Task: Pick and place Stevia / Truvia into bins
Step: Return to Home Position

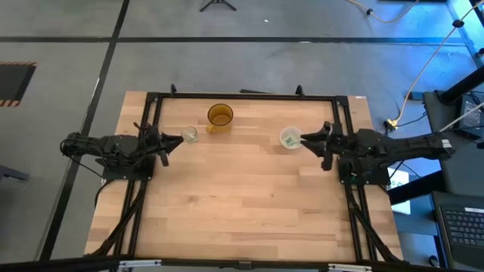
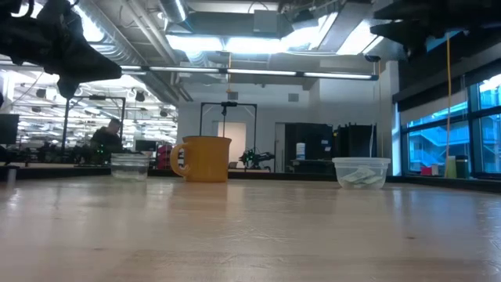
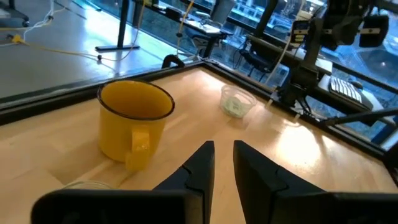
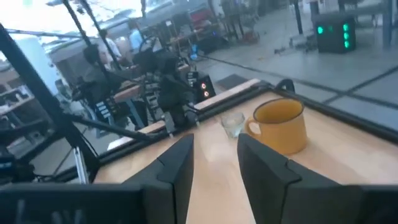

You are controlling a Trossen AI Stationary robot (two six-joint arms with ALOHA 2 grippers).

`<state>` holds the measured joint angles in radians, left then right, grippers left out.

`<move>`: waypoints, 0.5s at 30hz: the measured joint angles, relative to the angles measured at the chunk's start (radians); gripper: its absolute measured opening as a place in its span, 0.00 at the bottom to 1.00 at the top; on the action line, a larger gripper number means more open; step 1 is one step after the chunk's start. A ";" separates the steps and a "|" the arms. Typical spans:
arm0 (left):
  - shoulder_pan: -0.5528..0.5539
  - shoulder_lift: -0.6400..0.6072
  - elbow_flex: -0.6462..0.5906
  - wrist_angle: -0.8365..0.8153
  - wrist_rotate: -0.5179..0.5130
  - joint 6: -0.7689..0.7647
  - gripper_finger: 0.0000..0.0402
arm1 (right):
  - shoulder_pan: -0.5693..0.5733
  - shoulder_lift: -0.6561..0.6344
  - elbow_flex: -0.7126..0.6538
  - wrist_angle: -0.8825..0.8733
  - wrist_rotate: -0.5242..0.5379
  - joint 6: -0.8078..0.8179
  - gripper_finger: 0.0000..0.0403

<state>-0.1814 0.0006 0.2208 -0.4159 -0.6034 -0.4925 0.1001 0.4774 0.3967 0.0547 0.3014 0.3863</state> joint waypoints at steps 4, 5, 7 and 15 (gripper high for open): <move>0.000 0.000 -0.022 0.001 -0.003 -0.044 0.13 | 0.000 -0.085 -0.032 -0.053 0.002 -0.069 0.32; 0.000 0.000 -0.029 0.007 0.001 -0.050 0.13 | 0.000 -0.100 -0.035 -0.075 0.008 -0.101 0.32; 0.000 -0.001 -0.057 0.054 0.018 -0.057 0.13 | 0.000 -0.123 -0.039 -0.109 0.010 -0.129 0.32; 0.000 -0.001 -0.100 0.104 0.048 -0.045 0.13 | 0.000 -0.161 -0.042 -0.122 -0.172 -0.054 0.32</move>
<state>-0.1814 -0.0002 0.1212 -0.3124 -0.5552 -0.5377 0.1002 0.3167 0.3542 -0.0673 0.1292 0.3318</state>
